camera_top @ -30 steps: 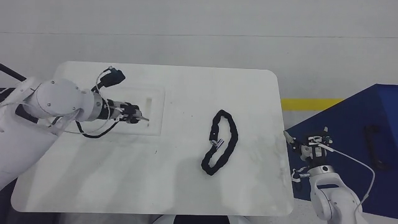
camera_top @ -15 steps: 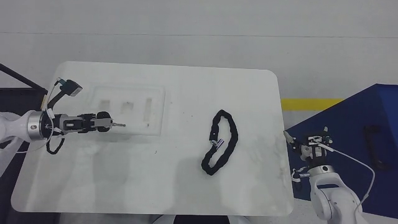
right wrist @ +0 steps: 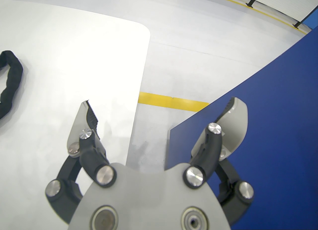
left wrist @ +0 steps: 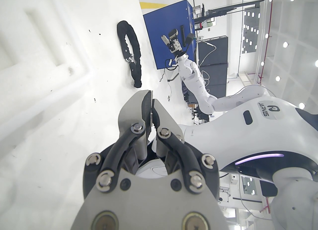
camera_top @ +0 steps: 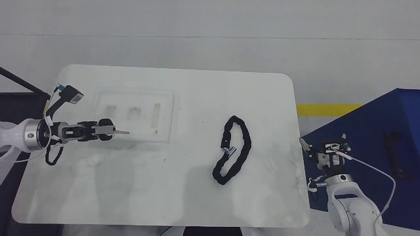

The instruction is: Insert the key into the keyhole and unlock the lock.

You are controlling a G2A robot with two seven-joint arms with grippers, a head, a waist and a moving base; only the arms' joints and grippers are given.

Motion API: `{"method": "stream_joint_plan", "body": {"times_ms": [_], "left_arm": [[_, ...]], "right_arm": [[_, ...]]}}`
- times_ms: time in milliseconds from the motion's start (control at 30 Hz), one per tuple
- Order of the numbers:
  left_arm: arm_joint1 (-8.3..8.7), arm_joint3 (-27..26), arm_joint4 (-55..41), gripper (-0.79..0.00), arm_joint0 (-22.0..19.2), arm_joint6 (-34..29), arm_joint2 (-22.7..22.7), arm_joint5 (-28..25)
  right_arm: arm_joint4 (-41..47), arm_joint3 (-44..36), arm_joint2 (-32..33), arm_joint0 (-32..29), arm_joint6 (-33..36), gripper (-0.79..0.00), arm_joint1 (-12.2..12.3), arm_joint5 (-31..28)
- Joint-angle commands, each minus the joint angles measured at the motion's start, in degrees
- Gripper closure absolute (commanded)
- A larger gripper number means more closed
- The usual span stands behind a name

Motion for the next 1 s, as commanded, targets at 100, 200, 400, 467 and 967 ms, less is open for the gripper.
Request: {"method": "stream_joint_plan", "body": {"times_ms": [100,200,400,467,967], "left_arm": [[0.00,0.0,0.0,0.000,0.0,0.0,0.0,0.0],[0.00,0.0,0.0,0.000,0.0,0.0,0.0,0.0],[0.00,0.0,0.0,0.000,0.0,0.0,0.0,0.0],[0.00,0.0,0.0,0.000,0.0,0.0,0.0,0.0],[0.00,0.0,0.0,0.000,0.0,0.0,0.0,0.0]], "right_arm": [[0.0,0.0,0.0,0.0,0.0,-0.785,0.0,0.0],[0.0,0.0,0.0,0.0,0.0,-0.785,0.0,0.0],[0.0,0.0,0.0,0.0,0.0,-0.785,0.0,0.0],[0.0,0.0,0.0,0.0,0.0,-0.785,0.0,0.0],[3.9,-14.0,-5.0,-4.1,13.4,-0.785,-0.3,-5.1]]}}
